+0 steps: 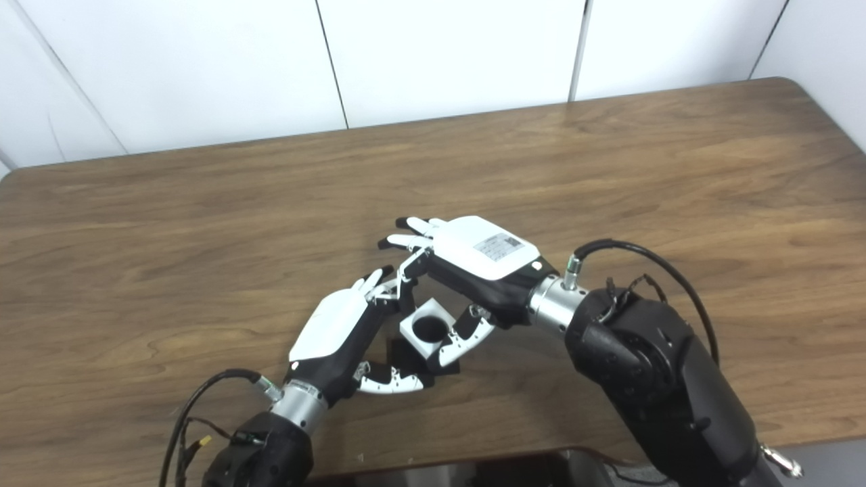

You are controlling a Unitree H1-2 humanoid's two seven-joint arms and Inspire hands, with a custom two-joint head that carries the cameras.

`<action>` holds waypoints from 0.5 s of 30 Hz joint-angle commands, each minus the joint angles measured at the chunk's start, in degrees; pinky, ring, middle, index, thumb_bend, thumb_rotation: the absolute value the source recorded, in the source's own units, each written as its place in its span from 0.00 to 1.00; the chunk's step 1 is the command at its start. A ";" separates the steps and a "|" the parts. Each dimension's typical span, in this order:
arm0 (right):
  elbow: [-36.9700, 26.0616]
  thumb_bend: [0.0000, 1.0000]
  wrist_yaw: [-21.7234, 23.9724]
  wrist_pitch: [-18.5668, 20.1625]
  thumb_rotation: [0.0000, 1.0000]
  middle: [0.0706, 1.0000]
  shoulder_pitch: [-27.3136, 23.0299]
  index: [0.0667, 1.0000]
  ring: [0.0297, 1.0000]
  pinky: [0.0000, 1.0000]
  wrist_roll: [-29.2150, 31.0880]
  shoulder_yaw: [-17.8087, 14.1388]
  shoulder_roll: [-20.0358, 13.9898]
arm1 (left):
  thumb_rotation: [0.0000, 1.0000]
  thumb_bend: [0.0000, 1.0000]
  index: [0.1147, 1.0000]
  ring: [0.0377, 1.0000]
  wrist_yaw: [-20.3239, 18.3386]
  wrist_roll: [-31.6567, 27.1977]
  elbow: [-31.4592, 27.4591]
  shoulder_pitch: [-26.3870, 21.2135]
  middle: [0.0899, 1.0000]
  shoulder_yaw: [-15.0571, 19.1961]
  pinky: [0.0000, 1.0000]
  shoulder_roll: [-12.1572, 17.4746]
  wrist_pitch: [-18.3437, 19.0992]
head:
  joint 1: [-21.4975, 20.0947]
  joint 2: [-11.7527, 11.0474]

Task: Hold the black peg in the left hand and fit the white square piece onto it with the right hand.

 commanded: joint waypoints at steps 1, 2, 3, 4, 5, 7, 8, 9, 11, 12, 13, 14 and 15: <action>-0.61 0.52 -1.09 -0.75 0.15 0.92 -1.15 0.46 1.00 0.98 0.23 -0.67 0.07 | 0.07 0.52 0.42 1.00 -0.12 0.76 -2.06 -0.54 0.90 0.00 1.00 -0.19 -0.09 | -0.05 0.30; -0.73 0.52 -0.86 -0.54 0.15 0.92 -1.14 0.46 1.00 0.98 0.07 -0.62 0.06 | 0.07 0.52 0.42 1.00 -0.26 0.71 -2.25 -0.49 0.90 0.02 1.00 -0.18 -0.04 | -0.11 0.37; -0.84 0.52 -0.62 -0.35 0.15 0.92 -1.15 0.46 1.00 0.98 -0.09 -0.57 0.04 | 0.07 0.52 0.42 1.00 -0.38 0.71 -2.44 -0.44 0.90 0.04 1.00 -0.17 -0.02 | -0.20 0.46; -0.89 0.52 -0.49 -0.27 0.15 0.92 -1.17 0.46 1.00 0.98 -0.19 -0.54 0.02 | 0.07 0.52 0.42 1.00 -0.46 0.72 -2.55 -0.41 0.90 0.05 1.00 -0.18 -0.01 | -0.20 0.46; -0.82 0.52 -0.41 -0.18 0.15 0.92 -1.15 0.46 1.00 0.98 -0.16 -0.53 0.03 | 0.07 0.52 0.42 1.00 -0.74 0.88 -2.76 -0.39 0.90 0.05 1.00 -0.18 0.17 | -0.37 0.70; -0.58 0.52 -0.36 -0.23 0.16 0.92 -1.09 0.46 1.00 0.98 0.03 -0.54 -0.03 | 0.07 0.52 0.42 1.00 -1.23 1.16 -3.06 -0.38 0.90 0.04 1.00 -0.14 0.41 | -0.42 0.71; -0.52 0.52 -0.26 -0.13 0.16 0.92 -1.06 0.46 1.00 0.99 0.10 -0.56 -0.05 | 0.07 0.52 0.42 1.00 -1.38 1.23 -3.21 -0.36 0.90 0.07 1.00 -0.15 0.48 | -0.48 0.91; -0.41 0.52 -0.24 -0.11 0.16 0.92 -1.01 0.46 1.00 0.99 0.00 -0.53 -0.05 | 0.07 0.52 0.42 1.00 -1.34 1.16 -3.26 -0.28 0.90 0.16 1.00 -0.22 0.50 | -0.48 0.91; -0.35 0.52 -0.12 0.15 0.16 0.92 -0.90 0.46 1.00 0.99 -0.27 -0.49 0.04 | 0.07 0.52 0.42 1.00 -1.32 0.99 -3.35 -0.17 0.90 0.32 1.00 -0.32 0.53 | -0.45 0.97; -0.31 0.52 0.02 0.37 0.16 0.92 -0.82 0.46 1.00 0.99 -0.37 -0.47 0.09 | 0.07 0.52 0.42 1.00 -1.33 0.89 -3.32 -0.15 0.90 0.39 1.00 -0.29 0.44 | -0.45 0.97; -0.30 0.52 0.12 0.52 0.16 0.92 -0.76 0.46 1.00 0.99 -0.42 -0.47 0.12 | 0.07 0.52 0.42 1.00 -1.37 0.84 -3.31 -0.15 0.90 0.43 1.00 -0.26 0.36 | -0.45 0.97; -0.33 0.52 0.33 0.76 0.16 0.92 -0.71 0.46 1.00 1.00 -0.51 -0.45 0.13 | 0.07 0.52 0.42 1.00 -1.42 0.85 -3.30 -0.14 0.90 0.47 1.00 -0.24 0.31 | -0.45 0.97; -0.39 0.52 0.55 1.03 0.16 0.92 -0.64 0.46 1.00 1.00 -0.58 -0.45 0.11 | 0.07 0.52 0.42 1.00 -1.54 0.90 -3.37 -0.13 0.90 0.50 1.00 -0.22 0.32 | -0.42 1.16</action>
